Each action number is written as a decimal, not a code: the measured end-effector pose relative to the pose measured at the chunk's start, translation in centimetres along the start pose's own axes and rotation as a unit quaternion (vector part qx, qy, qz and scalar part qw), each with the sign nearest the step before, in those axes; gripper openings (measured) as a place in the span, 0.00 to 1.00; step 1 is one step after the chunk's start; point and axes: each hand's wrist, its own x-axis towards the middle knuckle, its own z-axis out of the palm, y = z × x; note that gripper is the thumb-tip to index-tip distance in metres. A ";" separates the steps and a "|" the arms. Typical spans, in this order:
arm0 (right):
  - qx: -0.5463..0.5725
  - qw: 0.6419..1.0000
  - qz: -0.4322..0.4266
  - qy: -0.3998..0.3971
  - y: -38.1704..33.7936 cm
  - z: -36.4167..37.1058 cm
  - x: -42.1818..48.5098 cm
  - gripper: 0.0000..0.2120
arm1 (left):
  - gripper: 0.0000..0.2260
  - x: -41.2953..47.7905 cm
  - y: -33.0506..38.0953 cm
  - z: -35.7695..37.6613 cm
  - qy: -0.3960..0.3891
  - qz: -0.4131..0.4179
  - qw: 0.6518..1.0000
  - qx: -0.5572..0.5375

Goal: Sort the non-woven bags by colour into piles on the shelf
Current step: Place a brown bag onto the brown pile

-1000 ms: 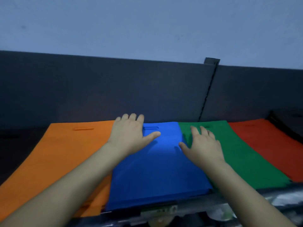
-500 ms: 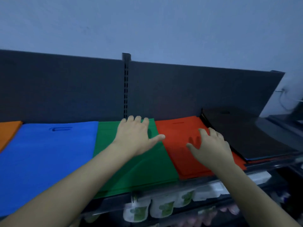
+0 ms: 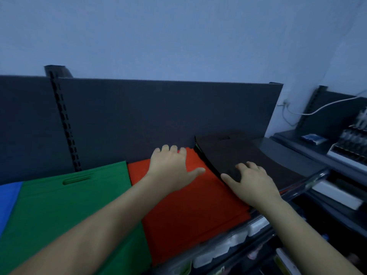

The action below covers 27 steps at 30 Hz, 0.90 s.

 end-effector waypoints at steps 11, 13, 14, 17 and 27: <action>-0.004 0.999 -0.037 -0.018 13.2 1.5 10.3 0.34 | 0.41 8.0 11.0 4.1 -0.022 -0.075 0.997 0.024; 0.013 0.999 -0.030 -0.038 15.3 2.0 12.5 0.35 | 0.42 9.1 12.4 5.0 -0.030 -0.093 0.995 0.031; 0.019 0.998 -0.027 -0.050 16.2 2.4 13.6 0.36 | 0.43 9.6 13.0 5.5 -0.043 -0.108 0.993 0.026; 0.013 0.995 -0.033 -0.098 17.9 3.8 16.4 0.42 | 0.45 10.7 14.1 6.8 -0.092 -0.165 0.981 -0.047; 0.038 0.984 -0.129 -0.117 16.5 5.5 16.8 0.47 | 0.41 11.5 12.8 8.2 0.098 -0.225 0.903 -0.354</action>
